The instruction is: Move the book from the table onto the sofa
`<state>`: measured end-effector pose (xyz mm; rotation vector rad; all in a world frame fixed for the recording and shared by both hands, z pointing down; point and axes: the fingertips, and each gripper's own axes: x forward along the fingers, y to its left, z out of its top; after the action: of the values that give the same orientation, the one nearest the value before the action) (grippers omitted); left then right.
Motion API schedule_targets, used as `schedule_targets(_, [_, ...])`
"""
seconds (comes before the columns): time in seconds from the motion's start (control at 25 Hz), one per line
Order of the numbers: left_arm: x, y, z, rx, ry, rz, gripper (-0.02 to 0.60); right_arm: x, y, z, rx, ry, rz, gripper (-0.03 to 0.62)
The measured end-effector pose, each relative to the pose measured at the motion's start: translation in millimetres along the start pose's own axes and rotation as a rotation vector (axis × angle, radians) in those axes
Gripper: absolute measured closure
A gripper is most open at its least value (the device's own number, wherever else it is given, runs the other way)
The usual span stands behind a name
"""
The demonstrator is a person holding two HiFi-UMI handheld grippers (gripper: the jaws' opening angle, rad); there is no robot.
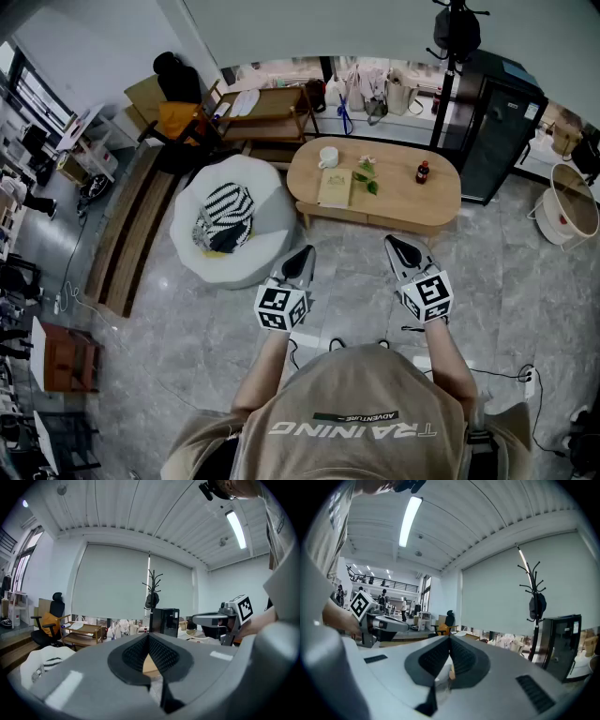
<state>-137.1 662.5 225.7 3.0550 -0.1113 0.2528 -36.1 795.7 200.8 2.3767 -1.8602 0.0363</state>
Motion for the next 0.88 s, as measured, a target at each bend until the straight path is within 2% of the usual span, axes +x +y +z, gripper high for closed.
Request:
schedule_targets(0.48, [-8.6,20.7,-21.6,-0.027,0.040,0.002,0.575,7.3,7.2,-22.9,-0.012,0.075,-0.013,0.587])
schedule_targets(0.68, [-12.9,38.6,-40.1,-0.059,0.079,-0.001,0.575,13.9,4.9,-39.7,0.044,0.123,-0.056,0.586])
schedule_targets(0.88, [-14.3,51.4,-43.4,-0.057,0.083,-0.027,0.575,28.0,10.3,-46.0,0.074,0.141,-0.084,0.586])
